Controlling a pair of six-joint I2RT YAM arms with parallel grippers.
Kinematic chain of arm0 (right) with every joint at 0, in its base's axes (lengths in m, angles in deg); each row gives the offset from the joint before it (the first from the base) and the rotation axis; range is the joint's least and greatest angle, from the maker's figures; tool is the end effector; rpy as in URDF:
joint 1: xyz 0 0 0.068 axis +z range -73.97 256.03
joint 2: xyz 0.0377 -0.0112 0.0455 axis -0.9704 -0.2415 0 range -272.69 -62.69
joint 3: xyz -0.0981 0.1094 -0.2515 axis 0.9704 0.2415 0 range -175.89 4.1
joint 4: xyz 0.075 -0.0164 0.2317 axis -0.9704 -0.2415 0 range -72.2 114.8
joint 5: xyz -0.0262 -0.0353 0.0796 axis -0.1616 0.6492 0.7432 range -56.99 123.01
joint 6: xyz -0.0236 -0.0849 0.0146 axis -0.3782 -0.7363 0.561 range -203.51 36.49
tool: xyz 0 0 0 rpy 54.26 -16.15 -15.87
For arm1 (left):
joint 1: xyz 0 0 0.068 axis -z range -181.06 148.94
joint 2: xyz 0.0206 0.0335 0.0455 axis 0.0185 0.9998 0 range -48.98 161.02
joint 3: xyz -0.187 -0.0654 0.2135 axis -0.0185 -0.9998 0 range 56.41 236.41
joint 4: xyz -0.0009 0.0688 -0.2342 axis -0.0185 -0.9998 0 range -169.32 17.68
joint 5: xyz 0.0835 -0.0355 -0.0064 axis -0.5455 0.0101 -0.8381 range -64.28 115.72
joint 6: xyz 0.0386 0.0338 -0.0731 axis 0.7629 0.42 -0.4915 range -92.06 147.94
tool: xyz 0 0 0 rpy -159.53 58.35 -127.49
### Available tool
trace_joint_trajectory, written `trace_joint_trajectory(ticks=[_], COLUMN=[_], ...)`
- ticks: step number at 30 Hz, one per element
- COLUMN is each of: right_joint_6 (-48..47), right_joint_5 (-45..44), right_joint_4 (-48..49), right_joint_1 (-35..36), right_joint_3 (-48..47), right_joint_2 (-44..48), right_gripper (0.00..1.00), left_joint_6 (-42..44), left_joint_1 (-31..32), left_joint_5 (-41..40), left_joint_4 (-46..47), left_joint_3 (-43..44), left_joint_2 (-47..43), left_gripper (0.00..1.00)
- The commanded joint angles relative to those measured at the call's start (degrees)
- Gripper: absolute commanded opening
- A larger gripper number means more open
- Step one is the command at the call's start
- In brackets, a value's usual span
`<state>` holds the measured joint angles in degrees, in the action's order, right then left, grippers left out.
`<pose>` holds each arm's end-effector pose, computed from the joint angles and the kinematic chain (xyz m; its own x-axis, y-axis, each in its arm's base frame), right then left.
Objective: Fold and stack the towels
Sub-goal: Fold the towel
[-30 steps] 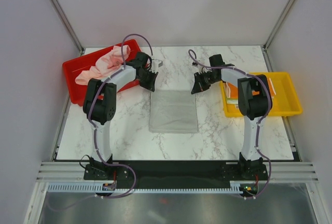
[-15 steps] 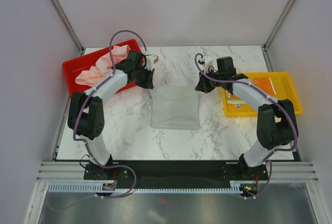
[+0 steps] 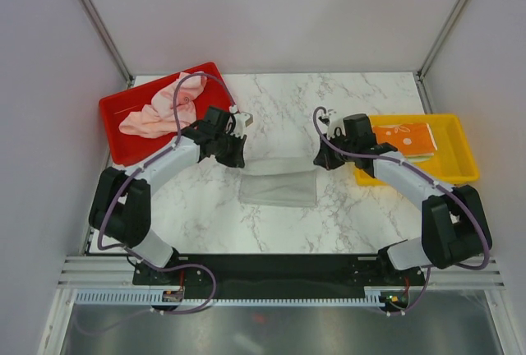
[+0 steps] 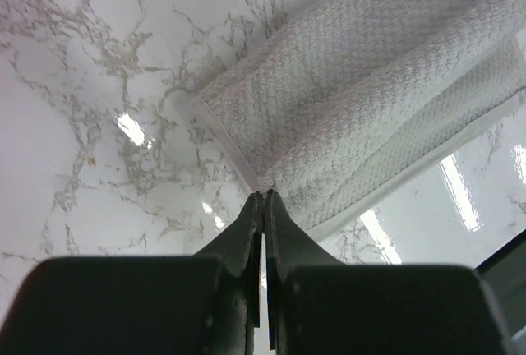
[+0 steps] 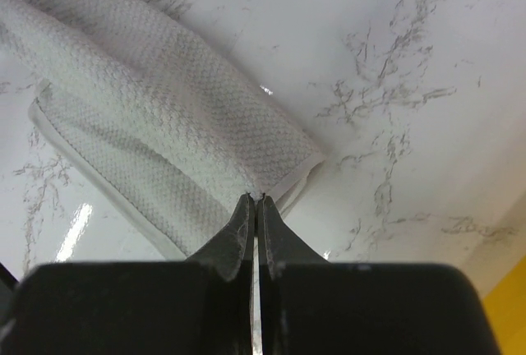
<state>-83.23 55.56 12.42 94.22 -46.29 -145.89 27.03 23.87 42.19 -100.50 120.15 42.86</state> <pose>0.2881 0.1268 0.2177 -0.6765 -0.2176 -0.7035 -0.5419 0.7941 0.2754 0.2992 -0.1641 0.2177 -0.7629 0.3378 -0.5513 0.5349 0.8088 -0.2445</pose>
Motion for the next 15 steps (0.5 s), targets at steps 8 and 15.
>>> trace_joint_trajectory(ticks=[8,15], right_joint_6=[10.5,14.2], right_joint_5=[-2.0,-2.2], right_joint_4=[-1.4,-1.2], right_joint_1=[1.8,2.3], right_joint_3=[6.4,10.3], right_joint_2=[6.8,12.3], right_gripper=[0.0,0.0], left_joint_6=[-6.0,-6.7], left_joint_1=[2.3,4.1], left_joint_5=[-3.0,-4.6], left_joint_4=[0.9,-1.6], left_joint_3=[-6.9,-8.5], left_joint_2=[-8.1,-9.3], left_gripper=[0.02,0.02])
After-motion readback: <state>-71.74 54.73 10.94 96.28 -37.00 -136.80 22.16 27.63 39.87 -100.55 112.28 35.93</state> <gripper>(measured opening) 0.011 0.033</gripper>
